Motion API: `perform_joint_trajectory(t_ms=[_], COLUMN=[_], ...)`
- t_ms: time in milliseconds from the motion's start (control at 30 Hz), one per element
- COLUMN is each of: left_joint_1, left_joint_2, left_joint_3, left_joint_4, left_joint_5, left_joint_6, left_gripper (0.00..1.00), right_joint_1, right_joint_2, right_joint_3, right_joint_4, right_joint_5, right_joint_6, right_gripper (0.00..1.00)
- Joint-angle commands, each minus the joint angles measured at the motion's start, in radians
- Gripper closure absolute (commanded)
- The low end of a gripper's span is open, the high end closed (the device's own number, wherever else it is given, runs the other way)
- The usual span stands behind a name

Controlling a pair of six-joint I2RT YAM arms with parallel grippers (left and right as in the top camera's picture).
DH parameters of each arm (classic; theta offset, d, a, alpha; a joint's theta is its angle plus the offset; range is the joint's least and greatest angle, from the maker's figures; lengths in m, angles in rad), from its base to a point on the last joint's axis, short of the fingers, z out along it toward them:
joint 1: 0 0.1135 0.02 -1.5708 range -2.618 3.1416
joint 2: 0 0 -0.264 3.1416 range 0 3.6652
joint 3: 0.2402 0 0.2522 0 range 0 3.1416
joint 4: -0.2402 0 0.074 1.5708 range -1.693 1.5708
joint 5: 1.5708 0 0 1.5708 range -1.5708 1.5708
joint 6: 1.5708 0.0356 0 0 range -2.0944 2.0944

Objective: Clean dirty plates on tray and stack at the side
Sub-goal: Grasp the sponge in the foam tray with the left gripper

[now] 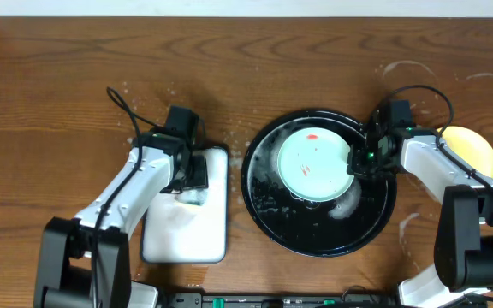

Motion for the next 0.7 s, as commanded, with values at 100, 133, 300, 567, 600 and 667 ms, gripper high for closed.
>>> perform_joint_trajectory(t_ms=[100, 133, 300, 567, 600, 667], left_joint_1=[0.005, 0.003, 0.003, 0.003, 0.004, 0.005], left_joint_2=[-0.009, -0.006, 0.013, 0.051, 0.051, 0.050], left_joint_3=[-0.015, -0.034, -0.140, -0.198, -0.191, -0.163], left_joint_4=[-0.036, -0.019, 0.114, 0.202, 0.194, 0.161], left_joint_5=[0.064, 0.063, 0.047, 0.037, 0.037, 0.037], left_joint_6=[0.005, 0.006, 0.006, 0.005, 0.005, 0.005], left_gripper=[0.39, 0.39, 0.39, 0.92, 0.92, 0.93], right_joint_1=[-0.007, -0.007, -0.007, -0.007, -0.007, -0.007], right_joint_2=[0.019, 0.018, 0.019, 0.019, 0.018, 0.018], right_joint_3=[-0.016, -0.016, -0.016, -0.016, -0.016, -0.016], right_joint_4=[-0.015, -0.015, -0.015, -0.016, -0.016, -0.016], right_joint_5=[0.066, 0.066, 0.066, 0.066, 0.066, 0.064], right_joint_6=[-0.010, -0.010, -0.010, -0.010, -0.010, -0.010], right_gripper=[0.99, 0.99, 0.99, 0.99, 0.99, 0.99])
